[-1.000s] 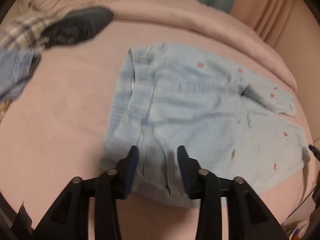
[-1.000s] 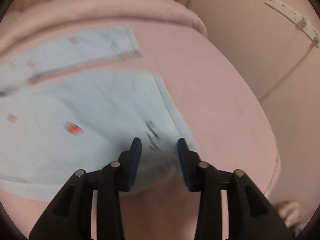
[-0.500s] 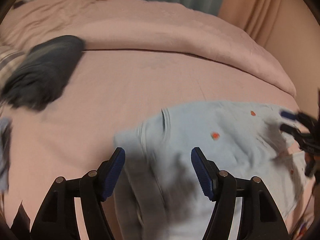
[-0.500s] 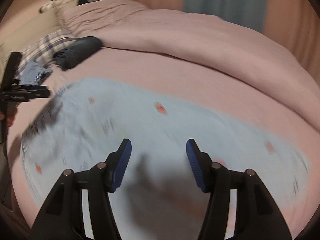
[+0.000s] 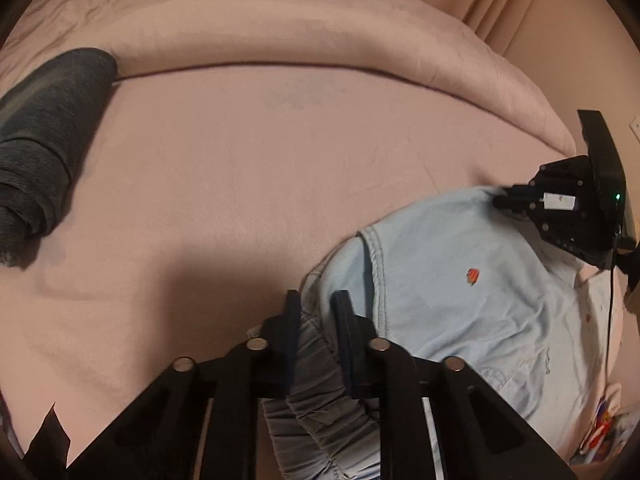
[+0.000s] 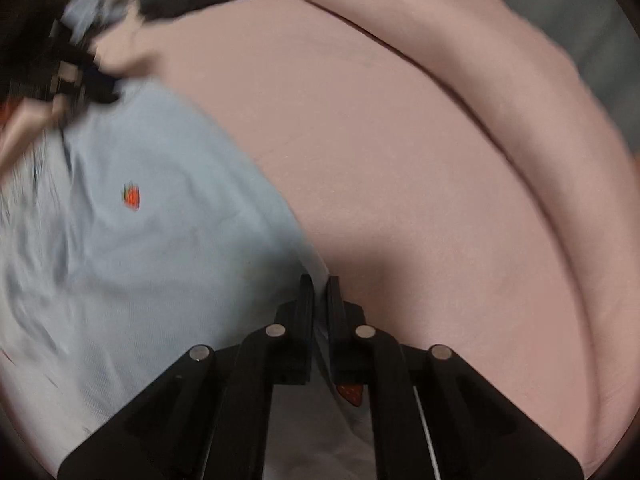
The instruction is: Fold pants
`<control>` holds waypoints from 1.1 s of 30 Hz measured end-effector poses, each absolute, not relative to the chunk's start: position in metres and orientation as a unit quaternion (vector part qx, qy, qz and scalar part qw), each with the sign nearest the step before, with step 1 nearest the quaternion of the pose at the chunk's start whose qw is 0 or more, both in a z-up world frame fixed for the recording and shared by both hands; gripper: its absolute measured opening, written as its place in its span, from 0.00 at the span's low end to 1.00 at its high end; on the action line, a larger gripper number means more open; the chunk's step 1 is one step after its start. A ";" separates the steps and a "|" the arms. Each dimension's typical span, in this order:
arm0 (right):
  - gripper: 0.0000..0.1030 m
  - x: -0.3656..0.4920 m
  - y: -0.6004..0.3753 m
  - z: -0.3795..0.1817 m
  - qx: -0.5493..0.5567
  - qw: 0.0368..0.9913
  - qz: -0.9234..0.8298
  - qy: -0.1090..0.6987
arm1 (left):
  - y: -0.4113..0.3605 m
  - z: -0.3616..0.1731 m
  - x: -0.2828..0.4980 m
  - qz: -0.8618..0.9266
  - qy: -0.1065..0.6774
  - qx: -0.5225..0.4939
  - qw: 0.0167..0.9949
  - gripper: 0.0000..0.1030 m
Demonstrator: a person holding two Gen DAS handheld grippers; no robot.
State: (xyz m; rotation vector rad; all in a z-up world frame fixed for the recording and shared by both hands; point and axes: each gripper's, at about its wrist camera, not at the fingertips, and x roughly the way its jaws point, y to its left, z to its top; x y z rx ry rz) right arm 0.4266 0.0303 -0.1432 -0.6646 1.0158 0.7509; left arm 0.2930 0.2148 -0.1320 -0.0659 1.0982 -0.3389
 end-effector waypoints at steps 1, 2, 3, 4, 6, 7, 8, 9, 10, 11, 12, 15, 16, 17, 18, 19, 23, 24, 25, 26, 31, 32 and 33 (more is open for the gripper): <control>0.05 0.427 0.034 -0.139 -0.309 0.766 0.334 0.454 | 0.214 -0.128 0.292 -0.156 0.510 -0.031 0.845 0.06; 0.05 0.430 0.035 -0.134 -0.305 0.776 0.327 0.446 | 0.212 -0.127 0.292 -0.155 0.505 -0.027 0.849 0.06; 0.05 0.435 0.036 -0.129 -0.296 0.792 0.313 0.433 | 0.211 -0.128 0.294 -0.145 0.504 -0.020 0.851 0.06; 0.06 0.440 0.035 -0.127 -0.286 0.799 0.303 0.433 | 0.213 -0.132 0.300 -0.138 0.511 -0.026 0.848 0.08; 0.13 0.451 0.044 -0.144 -0.283 0.792 0.285 0.460 | 0.222 -0.136 0.307 -0.137 0.525 -0.044 0.839 0.13; 0.20 0.452 0.048 -0.158 -0.304 0.782 0.269 0.474 | 0.226 -0.134 0.307 -0.128 0.528 -0.050 0.838 0.27; 0.19 0.451 0.055 -0.162 -0.308 0.781 0.265 0.473 | 0.231 -0.130 0.305 -0.121 0.527 -0.054 0.839 0.32; 0.23 0.450 0.059 -0.157 -0.306 0.786 0.264 0.467 | 0.237 -0.125 0.301 -0.124 0.521 -0.060 0.842 0.41; 0.42 0.451 0.061 -0.148 -0.285 0.789 0.275 0.470 | 0.243 -0.119 0.295 -0.130 0.511 -0.067 0.847 0.50; 0.50 0.449 0.059 -0.139 -0.263 0.788 0.291 0.475 | 0.252 -0.114 0.290 -0.138 0.500 -0.080 0.851 0.57; 0.59 0.448 0.059 -0.128 -0.244 0.790 0.309 0.470 | 0.256 -0.113 0.288 -0.143 0.499 -0.088 0.850 0.72; 0.65 0.446 0.067 -0.110 -0.222 0.797 0.344 0.444 | 0.265 -0.126 0.294 -0.151 0.525 -0.112 0.830 0.78; 0.66 0.449 0.073 -0.110 -0.211 0.795 0.352 0.446 | 0.264 -0.133 0.299 -0.152 0.539 -0.116 0.820 0.78; 0.67 0.454 0.079 -0.115 -0.206 0.790 0.357 0.455 | 0.261 -0.144 0.303 -0.160 0.562 -0.117 0.803 0.78; 0.67 0.459 0.083 -0.123 -0.210 0.782 0.355 0.468 | 0.255 -0.149 0.302 -0.164 0.567 -0.109 0.800 0.76; 0.67 0.466 0.084 -0.135 -0.222 0.771 0.344 0.487 | 0.254 -0.149 0.303 -0.169 0.563 -0.097 0.803 0.72; 0.67 0.474 0.076 -0.173 -0.211 0.738 0.320 0.555 | 0.243 -0.146 0.304 -0.207 0.559 -0.088 0.798 0.47; 0.66 0.474 0.070 -0.174 -0.190 0.742 0.325 0.555 | 0.240 -0.147 0.304 -0.204 0.559 -0.083 0.800 0.46; 0.62 0.473 0.069 -0.176 -0.184 0.743 0.324 0.556 | 0.237 -0.149 0.305 -0.198 0.557 -0.081 0.802 0.45; 0.58 0.470 0.069 -0.178 -0.187 0.745 0.322 0.553 | 0.233 -0.148 0.305 -0.189 0.553 -0.081 0.807 0.43; 0.07 0.429 0.088 -0.170 -0.258 0.760 0.306 0.512 | 0.216 -0.129 0.281 -0.144 0.519 -0.045 0.842 0.32; 0.07 0.421 0.090 -0.167 -0.265 0.765 0.302 0.504 | 0.210 -0.116 0.270 -0.133 0.499 -0.026 0.856 0.32; 0.07 0.412 0.090 -0.162 -0.268 0.772 0.297 0.493 | 0.208 -0.108 0.266 -0.130 0.486 -0.016 0.864 0.31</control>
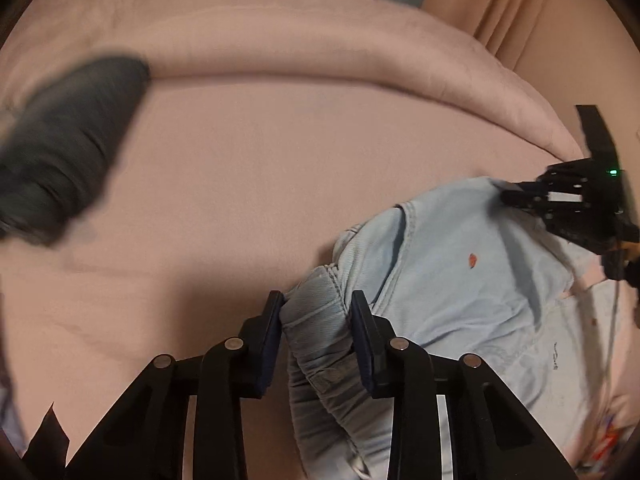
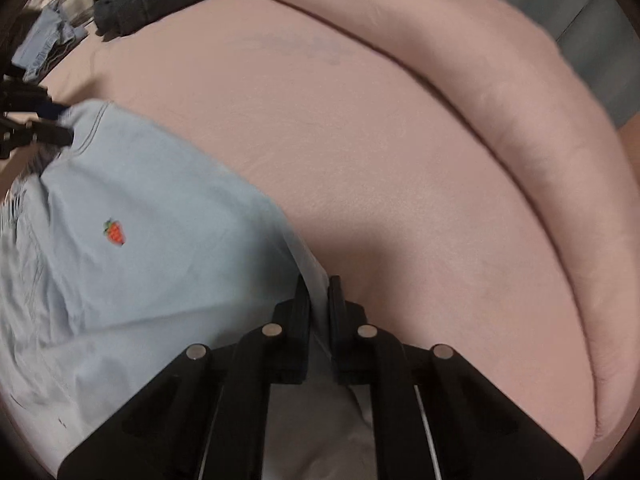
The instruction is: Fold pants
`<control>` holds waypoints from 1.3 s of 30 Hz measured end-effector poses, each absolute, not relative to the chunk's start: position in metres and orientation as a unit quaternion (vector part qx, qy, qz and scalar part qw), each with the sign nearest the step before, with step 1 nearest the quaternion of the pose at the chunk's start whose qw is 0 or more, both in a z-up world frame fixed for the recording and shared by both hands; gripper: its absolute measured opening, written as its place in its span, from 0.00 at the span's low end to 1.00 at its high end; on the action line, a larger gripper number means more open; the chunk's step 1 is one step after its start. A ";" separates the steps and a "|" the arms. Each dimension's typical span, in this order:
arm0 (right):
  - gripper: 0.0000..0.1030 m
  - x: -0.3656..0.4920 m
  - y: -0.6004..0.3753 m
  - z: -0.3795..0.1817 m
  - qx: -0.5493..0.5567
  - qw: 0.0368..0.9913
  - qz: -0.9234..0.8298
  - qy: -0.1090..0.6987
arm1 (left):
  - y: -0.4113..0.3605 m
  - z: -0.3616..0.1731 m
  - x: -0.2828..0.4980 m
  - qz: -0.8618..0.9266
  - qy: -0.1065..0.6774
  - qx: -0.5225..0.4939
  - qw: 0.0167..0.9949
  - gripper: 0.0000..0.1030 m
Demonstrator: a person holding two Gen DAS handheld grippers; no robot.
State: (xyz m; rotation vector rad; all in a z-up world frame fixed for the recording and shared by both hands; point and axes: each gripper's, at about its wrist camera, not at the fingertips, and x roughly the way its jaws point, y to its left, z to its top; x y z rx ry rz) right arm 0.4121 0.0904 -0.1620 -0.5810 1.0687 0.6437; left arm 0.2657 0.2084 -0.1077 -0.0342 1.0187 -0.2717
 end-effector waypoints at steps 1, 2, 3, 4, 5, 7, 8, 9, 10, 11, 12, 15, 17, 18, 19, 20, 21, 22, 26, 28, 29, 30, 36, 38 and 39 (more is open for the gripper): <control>0.07 0.401 0.090 -0.153 -0.270 0.785 0.291 0.475 | 0.210 -0.097 0.256 -0.124 0.468 -0.001 0.875 0.31; 0.07 0.394 0.087 -0.143 -0.271 0.796 0.285 0.460 | 0.205 -0.084 0.245 -0.117 0.448 0.017 0.886 0.32; 0.07 0.381 0.085 -0.128 -0.272 0.811 0.280 0.437 | 0.200 -0.071 0.233 -0.109 0.429 0.033 0.896 0.32; 0.07 0.368 0.082 -0.114 -0.276 0.824 0.272 0.413 | 0.195 -0.061 0.222 -0.100 0.412 0.050 0.904 0.32; 0.07 0.352 0.081 -0.096 -0.282 0.837 0.267 0.385 | 0.185 -0.048 0.205 -0.087 0.382 0.083 0.916 0.32; 0.07 0.321 0.066 -0.059 -0.296 0.859 0.258 0.329 | 0.180 -0.036 0.176 -0.082 0.339 0.119 0.930 0.32; 0.07 0.305 0.059 -0.048 -0.306 0.866 0.250 0.306 | 0.174 -0.031 0.154 -0.079 0.316 0.141 0.935 0.32; 0.07 0.281 0.054 -0.036 -0.316 0.874 0.243 0.278 | 0.171 -0.030 0.142 -0.082 0.305 0.147 0.937 0.32; 0.07 0.255 0.046 -0.028 -0.322 0.878 0.245 0.256 | 0.172 -0.029 0.127 -0.083 0.294 0.151 0.940 0.32; 0.07 0.237 0.033 -0.023 -0.330 0.878 0.248 0.242 | 0.170 -0.031 0.105 -0.084 0.282 0.159 0.942 0.32; 0.07 0.211 0.026 -0.020 -0.337 0.877 0.255 0.230 | 0.183 -0.032 0.087 -0.086 0.275 0.168 0.943 0.32; 0.08 0.145 0.013 -0.035 -0.356 0.861 0.285 0.224 | 0.173 -0.061 0.052 -0.087 0.280 0.216 0.931 0.32; 0.08 0.115 0.010 -0.056 -0.359 0.841 0.315 0.255 | 0.171 -0.086 0.044 -0.089 0.305 0.237 0.918 0.32; 0.08 0.100 0.011 -0.076 -0.369 0.822 0.334 0.278 | 0.172 -0.099 0.043 -0.086 0.317 0.247 0.912 0.32; 0.07 0.092 0.009 -0.089 -0.385 0.807 0.341 0.291 | 0.171 -0.110 0.040 -0.080 0.324 0.261 0.906 0.32; 0.07 0.080 0.017 -0.114 -0.410 0.786 0.346 0.307 | 0.172 -0.119 0.038 -0.073 0.326 0.276 0.901 0.32; 0.07 0.072 0.022 -0.130 -0.425 0.773 0.349 0.315 | 0.170 -0.122 0.037 -0.065 0.326 0.289 0.898 0.32; 0.07 0.068 0.025 -0.143 -0.438 0.767 0.347 0.316 | 0.169 -0.126 0.036 -0.063 0.325 0.299 0.895 0.32; 0.07 0.073 0.042 -0.158 -0.454 0.767 0.329 0.313 | 0.168 -0.127 0.033 -0.061 0.325 0.301 0.894 0.32; 0.07 0.080 0.039 -0.150 -0.436 0.775 0.324 0.323 | 0.170 -0.125 0.027 -0.060 0.317 0.303 0.897 0.32; 0.07 0.078 0.025 -0.147 -0.429 0.778 0.323 0.325 | 0.170 -0.130 0.026 -0.057 0.320 0.310 0.893 0.32; 0.08 0.079 0.025 -0.147 -0.423 0.779 0.324 0.330 | 0.171 -0.136 0.024 -0.054 0.323 0.320 0.889 0.34; 0.17 0.079 -0.012 -0.149 -0.353 0.789 0.324 0.385 | 0.186 -0.132 0.000 -0.036 0.351 0.306 0.884 0.38; 0.44 0.085 -0.028 -0.134 -0.294 0.796 0.333 0.411 | 0.195 -0.122 -0.011 -0.025 0.354 0.281 0.892 0.47; 0.54 0.087 -0.038 -0.126 -0.266 0.804 0.334 0.414 | 0.201 -0.114 -0.015 -0.020 0.356 0.260 0.897 0.49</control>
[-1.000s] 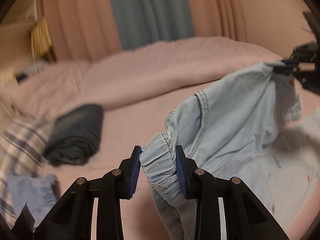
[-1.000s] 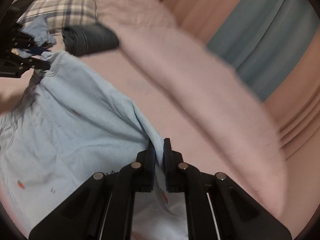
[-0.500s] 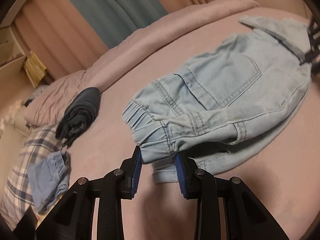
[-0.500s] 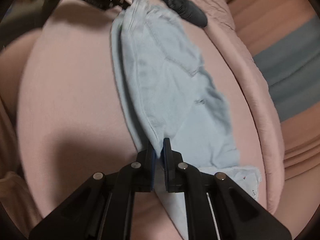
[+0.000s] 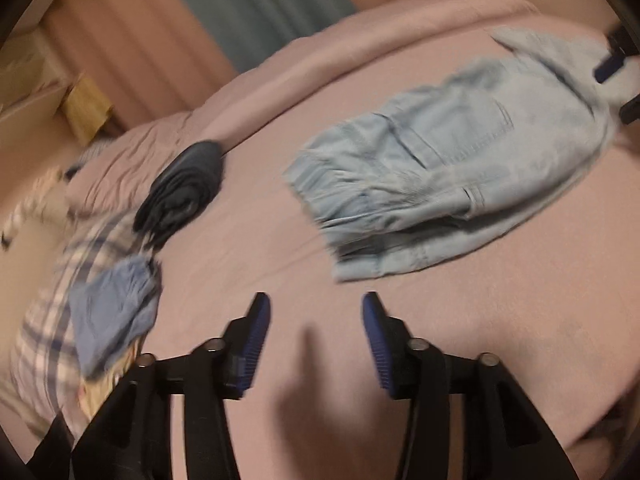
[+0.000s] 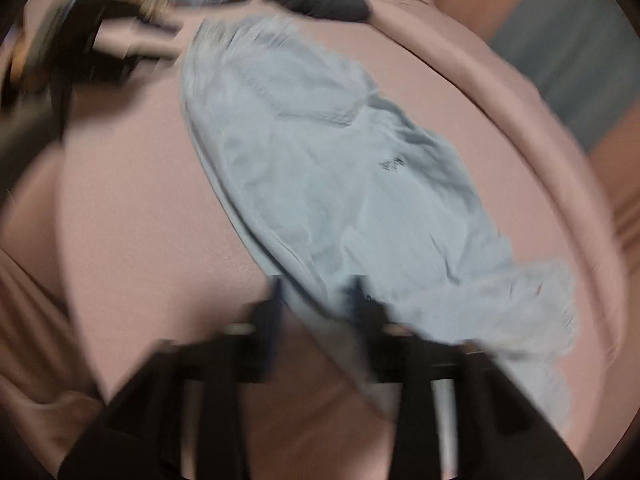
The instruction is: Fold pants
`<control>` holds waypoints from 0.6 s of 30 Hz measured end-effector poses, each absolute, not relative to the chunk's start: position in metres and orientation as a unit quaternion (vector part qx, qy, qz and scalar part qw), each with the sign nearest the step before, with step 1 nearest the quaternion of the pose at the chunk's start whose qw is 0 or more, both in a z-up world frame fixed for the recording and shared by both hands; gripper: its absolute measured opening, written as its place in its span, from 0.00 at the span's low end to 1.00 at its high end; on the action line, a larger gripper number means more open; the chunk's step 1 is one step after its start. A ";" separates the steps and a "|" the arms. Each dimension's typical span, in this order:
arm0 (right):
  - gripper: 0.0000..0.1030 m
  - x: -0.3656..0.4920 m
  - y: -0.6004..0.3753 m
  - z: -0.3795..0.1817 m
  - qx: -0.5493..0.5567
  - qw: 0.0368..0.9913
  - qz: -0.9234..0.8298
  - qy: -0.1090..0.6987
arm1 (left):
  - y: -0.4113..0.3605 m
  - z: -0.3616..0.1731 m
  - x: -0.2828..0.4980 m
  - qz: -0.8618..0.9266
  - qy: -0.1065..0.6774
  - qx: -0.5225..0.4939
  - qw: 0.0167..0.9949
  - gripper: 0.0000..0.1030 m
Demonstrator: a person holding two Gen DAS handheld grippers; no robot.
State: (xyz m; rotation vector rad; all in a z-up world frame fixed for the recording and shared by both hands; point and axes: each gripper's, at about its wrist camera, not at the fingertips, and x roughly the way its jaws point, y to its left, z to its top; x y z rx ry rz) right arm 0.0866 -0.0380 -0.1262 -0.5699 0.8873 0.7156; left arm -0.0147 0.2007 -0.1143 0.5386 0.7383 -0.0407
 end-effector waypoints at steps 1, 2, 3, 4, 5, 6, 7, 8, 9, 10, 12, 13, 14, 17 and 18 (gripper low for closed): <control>0.55 0.088 -0.052 -0.116 -0.234 0.816 0.331 0.413 | 0.204 -0.107 -0.017 -0.019 0.359 0.236 0.903 0.50; 0.55 0.092 -0.069 -0.106 -0.198 0.829 0.324 0.411 | 0.206 -0.099 -0.017 -0.024 0.363 0.204 0.909 0.50; 0.55 0.096 -0.085 -0.098 -0.169 0.839 0.310 0.413 | 0.205 -0.092 -0.014 -0.033 0.366 0.178 0.913 0.50; 0.55 0.106 -0.107 -0.091 -0.134 0.852 0.283 0.419 | 0.199 -0.086 -0.009 -0.049 0.372 0.150 0.915 0.50; 0.55 0.113 -0.121 -0.087 -0.110 0.860 0.264 0.423 | 0.189 -0.083 -0.004 -0.065 0.376 0.133 0.915 0.50; 0.55 0.124 -0.142 -0.083 -0.077 0.868 0.237 0.429 | 0.177 -0.080 0.003 -0.086 0.378 0.119 0.914 0.50; 0.55 0.138 -0.161 -0.081 -0.045 0.872 0.210 0.439 | 0.160 -0.077 0.011 -0.115 0.379 0.104 0.912 0.50; 0.55 0.146 -0.175 -0.079 -0.023 0.873 0.190 0.448 | 0.146 -0.076 0.018 -0.138 0.381 0.092 0.909 0.50; 0.56 0.153 -0.190 -0.076 0.005 0.873 0.168 0.457 | 0.125 -0.075 0.028 -0.170 0.385 0.077 0.904 0.50; 0.56 0.170 -0.208 -0.077 0.042 0.870 0.146 0.470 | 0.104 -0.075 0.039 -0.201 0.391 0.063 0.896 0.50; 0.57 0.193 -0.230 -0.079 0.090 0.859 0.121 0.488 | 0.066 -0.077 0.057 -0.250 0.404 0.045 0.879 0.50; 0.58 0.201 -0.237 -0.079 0.102 0.854 0.108 0.498 | 0.042 -0.080 0.068 -0.277 0.409 0.041 0.868 0.50; 0.59 0.216 -0.245 -0.083 0.112 0.850 0.085 0.508 | 0.026 -0.083 0.076 -0.292 0.414 0.040 0.861 0.50; 0.59 0.257 -0.257 -0.095 0.145 0.832 0.067 0.532 | -0.028 -0.101 0.106 -0.333 0.448 0.034 0.829 0.50; 0.59 0.273 -0.259 -0.102 0.157 0.824 0.063 0.541 | -0.042 -0.107 0.113 -0.344 0.460 0.032 0.818 0.50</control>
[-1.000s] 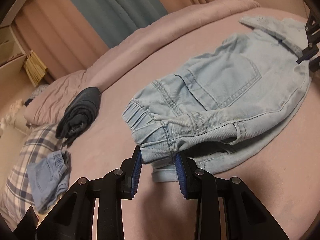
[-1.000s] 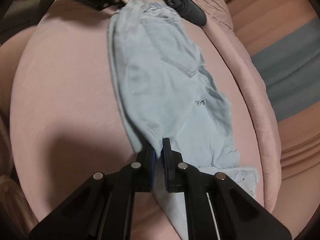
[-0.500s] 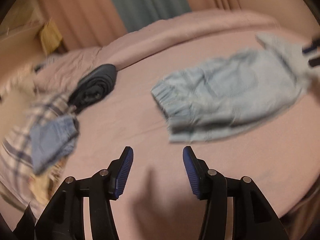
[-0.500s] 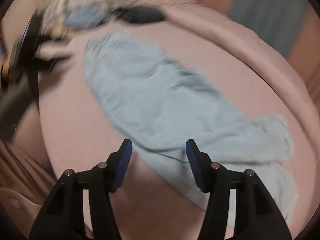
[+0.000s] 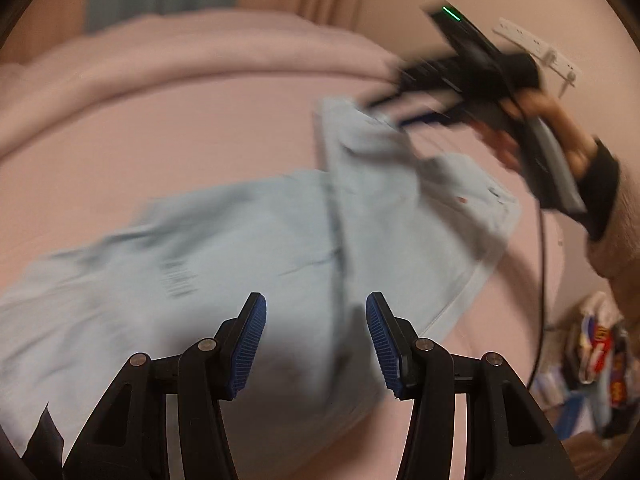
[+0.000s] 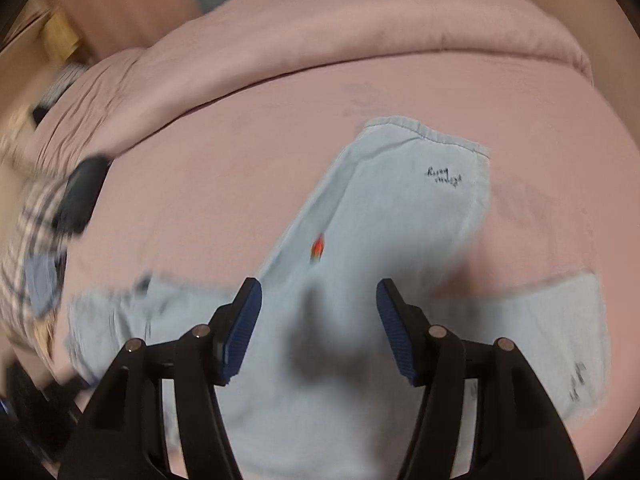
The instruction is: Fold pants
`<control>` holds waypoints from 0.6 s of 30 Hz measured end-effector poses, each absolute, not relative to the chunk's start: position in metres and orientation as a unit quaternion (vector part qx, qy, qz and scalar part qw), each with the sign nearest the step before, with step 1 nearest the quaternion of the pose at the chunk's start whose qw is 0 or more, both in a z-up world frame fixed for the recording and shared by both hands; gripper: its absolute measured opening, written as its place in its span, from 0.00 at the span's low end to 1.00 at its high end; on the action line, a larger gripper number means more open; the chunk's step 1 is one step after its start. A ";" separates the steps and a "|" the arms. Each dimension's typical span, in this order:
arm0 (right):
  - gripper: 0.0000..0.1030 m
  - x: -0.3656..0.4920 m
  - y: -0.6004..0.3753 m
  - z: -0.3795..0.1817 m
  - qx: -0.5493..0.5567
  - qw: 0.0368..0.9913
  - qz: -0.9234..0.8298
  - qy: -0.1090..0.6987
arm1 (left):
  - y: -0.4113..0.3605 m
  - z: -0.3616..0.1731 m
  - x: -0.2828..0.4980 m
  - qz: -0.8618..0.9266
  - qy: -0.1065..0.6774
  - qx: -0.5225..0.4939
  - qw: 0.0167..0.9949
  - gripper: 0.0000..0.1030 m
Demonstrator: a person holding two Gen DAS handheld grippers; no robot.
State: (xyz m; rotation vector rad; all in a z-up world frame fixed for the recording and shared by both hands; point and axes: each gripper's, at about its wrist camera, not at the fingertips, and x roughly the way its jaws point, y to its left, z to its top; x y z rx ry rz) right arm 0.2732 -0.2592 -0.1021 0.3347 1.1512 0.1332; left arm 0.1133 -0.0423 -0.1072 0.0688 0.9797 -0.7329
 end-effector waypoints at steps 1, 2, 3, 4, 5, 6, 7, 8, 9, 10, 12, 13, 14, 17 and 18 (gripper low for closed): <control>0.58 0.290 -0.260 -0.110 0.167 0.815 0.059 0.551 | -0.054 -0.113 0.119 -0.348 0.468 0.036 0.812 0.50; 0.59 0.303 -0.260 -0.115 0.175 0.812 0.053 0.554 | -0.067 -0.120 0.125 -0.350 0.478 0.044 0.805 0.50; 0.59 0.316 -0.259 -0.119 0.178 0.808 0.049 0.559 | -0.073 -0.123 0.126 -0.352 0.482 0.047 0.801 0.50; 0.59 0.333 -0.256 -0.127 0.180 0.803 0.044 0.567 | -0.079 -0.127 0.128 -0.354 0.486 0.049 0.798 0.50; 0.60 0.342 -0.252 -0.131 0.178 0.798 0.038 0.574 | -0.082 -0.128 0.129 -0.356 0.486 0.050 0.797 0.47; 0.60 0.352 -0.248 -0.136 0.173 0.792 0.032 0.584 | -0.084 -0.129 0.128 -0.358 0.484 0.051 0.797 0.36; 0.60 0.364 -0.241 -0.146 0.163 0.783 0.025 0.600 | -0.087 -0.130 0.127 -0.362 0.483 0.055 0.795 0.23; 0.59 0.369 -0.234 -0.153 0.153 0.777 0.020 0.611 | -0.089 -0.131 0.126 -0.362 0.484 0.059 0.794 0.19; 0.47 0.374 -0.229 -0.161 0.136 0.770 0.014 0.623 | -0.092 -0.132 0.124 -0.359 0.482 0.068 0.796 0.14; 0.17 0.376 -0.221 -0.167 0.106 0.773 -0.004 0.626 | -0.095 -0.131 0.121 -0.357 0.478 0.079 0.799 0.11; 0.05 0.373 -0.216 -0.163 0.075 0.792 -0.009 0.606 | -0.096 -0.131 0.112 -0.358 0.473 0.085 0.801 0.07; 0.03 0.367 -0.219 -0.160 0.088 0.798 -0.007 0.596 | -0.098 -0.129 0.109 -0.357 0.469 0.092 0.803 0.06; 0.02 0.359 -0.227 -0.154 0.109 0.805 -0.005 0.583 | -0.102 -0.126 0.104 -0.356 0.462 0.102 0.806 0.06; 0.02 0.320 -0.262 -0.112 0.186 0.842 0.014 0.507 | -0.109 -0.117 0.091 -0.357 0.435 0.126 0.817 0.06; 0.03 0.295 -0.278 -0.089 0.210 0.860 0.029 0.465 | -0.111 -0.115 0.086 -0.358 0.428 0.131 0.819 0.06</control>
